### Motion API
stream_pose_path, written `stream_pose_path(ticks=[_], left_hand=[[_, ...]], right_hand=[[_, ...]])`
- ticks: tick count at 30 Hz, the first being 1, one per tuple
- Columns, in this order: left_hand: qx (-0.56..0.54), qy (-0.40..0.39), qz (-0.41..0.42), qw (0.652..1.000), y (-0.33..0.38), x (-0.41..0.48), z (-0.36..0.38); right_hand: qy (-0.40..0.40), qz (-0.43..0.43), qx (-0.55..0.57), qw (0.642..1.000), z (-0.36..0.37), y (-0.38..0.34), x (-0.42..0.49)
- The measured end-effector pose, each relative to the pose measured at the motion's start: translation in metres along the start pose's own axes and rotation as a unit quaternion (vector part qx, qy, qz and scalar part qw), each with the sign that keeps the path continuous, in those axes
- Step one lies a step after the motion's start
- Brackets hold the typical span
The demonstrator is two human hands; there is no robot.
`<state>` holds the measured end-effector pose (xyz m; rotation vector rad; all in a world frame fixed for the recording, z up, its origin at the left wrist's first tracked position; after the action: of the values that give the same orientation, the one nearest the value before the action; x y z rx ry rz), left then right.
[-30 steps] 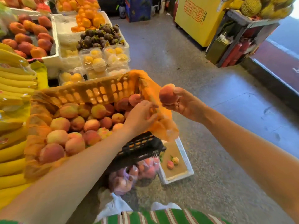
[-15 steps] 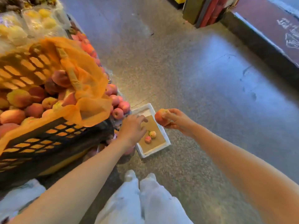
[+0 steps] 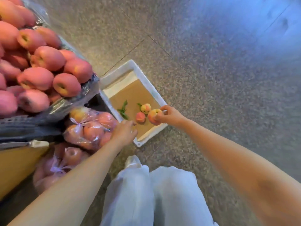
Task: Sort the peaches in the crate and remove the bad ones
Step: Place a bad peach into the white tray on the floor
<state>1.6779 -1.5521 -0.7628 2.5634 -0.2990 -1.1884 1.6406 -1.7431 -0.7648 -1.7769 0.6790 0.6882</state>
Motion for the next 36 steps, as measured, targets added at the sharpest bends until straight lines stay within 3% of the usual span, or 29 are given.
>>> stream_pose_path(ticks=[9,19,26,36], left_hand=[[0.117,-0.021,-0.039,0.992,-0.084,0.150,0.139],[0.176,0.041,-0.028,0.983,-0.104,0.176,0.176],[0.095,0.012,-0.037,0.995,-0.069,0.127,0.130],[0.020,0.074,0.018,0.997,0.055,-0.064,-0.015]], right_hand=[[-0.036,0.008,-0.161,0.986,0.051,0.119,0.167],[-0.032,0.009,-0.280,0.959,0.070,0.159,0.229],[0.020,0.001,-0.215,0.976,0.050,0.129,0.169],[0.016,-0.046,-0.114,0.992,-0.014,-0.010,-0.048]])
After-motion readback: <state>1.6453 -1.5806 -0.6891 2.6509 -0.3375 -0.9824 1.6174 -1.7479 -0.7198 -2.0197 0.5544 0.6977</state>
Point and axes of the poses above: each hand's wrist, its own x-axis towards the middle knuckle, its own z-axis out of the palm, y = z × x, the point moved 6 cm from there along x, towards the middle knuckle, and after that the axes turned 6 degrees about -z, right-handed, at the moved point
